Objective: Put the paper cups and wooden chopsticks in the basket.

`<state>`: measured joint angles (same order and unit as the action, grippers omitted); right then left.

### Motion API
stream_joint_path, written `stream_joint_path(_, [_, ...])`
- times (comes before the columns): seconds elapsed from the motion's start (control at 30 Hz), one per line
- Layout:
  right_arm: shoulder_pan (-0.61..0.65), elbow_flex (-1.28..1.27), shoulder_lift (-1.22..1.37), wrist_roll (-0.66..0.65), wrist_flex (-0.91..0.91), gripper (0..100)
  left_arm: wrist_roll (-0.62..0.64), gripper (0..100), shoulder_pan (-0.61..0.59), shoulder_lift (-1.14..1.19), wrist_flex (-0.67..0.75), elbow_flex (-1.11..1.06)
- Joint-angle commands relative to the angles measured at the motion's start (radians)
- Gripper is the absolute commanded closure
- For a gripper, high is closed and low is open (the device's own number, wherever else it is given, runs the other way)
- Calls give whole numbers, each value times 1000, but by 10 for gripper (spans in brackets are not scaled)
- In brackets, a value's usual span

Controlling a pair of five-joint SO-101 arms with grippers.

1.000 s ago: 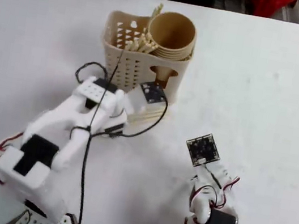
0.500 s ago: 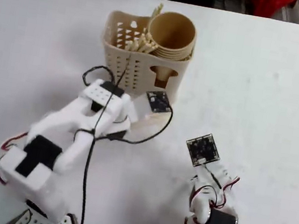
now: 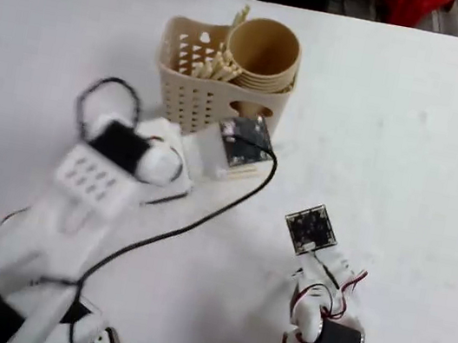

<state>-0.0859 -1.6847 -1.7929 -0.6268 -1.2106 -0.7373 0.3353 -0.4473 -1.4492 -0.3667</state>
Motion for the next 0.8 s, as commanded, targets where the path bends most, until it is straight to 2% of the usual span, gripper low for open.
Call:
stream_joint_path(0.0, [8, -6, -5, 3, -4, 978, 144, 978, 7, -173, -46, 284])
stream_joint_path(0.1, [8, -6, -5, 3, -4, 978, 245, 978, 7, -182, -40, 459])
stream_joint_path(0.2, [8, -6, -5, 3, -4, 978, 367, 978, 5, -151, 55, 546])
stream_joint_path(0.53, [8, -6, -5, 3, -4, 978, 694, 978, -143, 157, 667, 557])
stream_joint_path(0.63, [8, -6, -5, 3, -4, 978, 747, 978, -196, 274, 732, 557])
stream_joint_path(0.77, [8, -6, -5, 3, -4, 978, 756, 978, -251, 372, 729, 554])
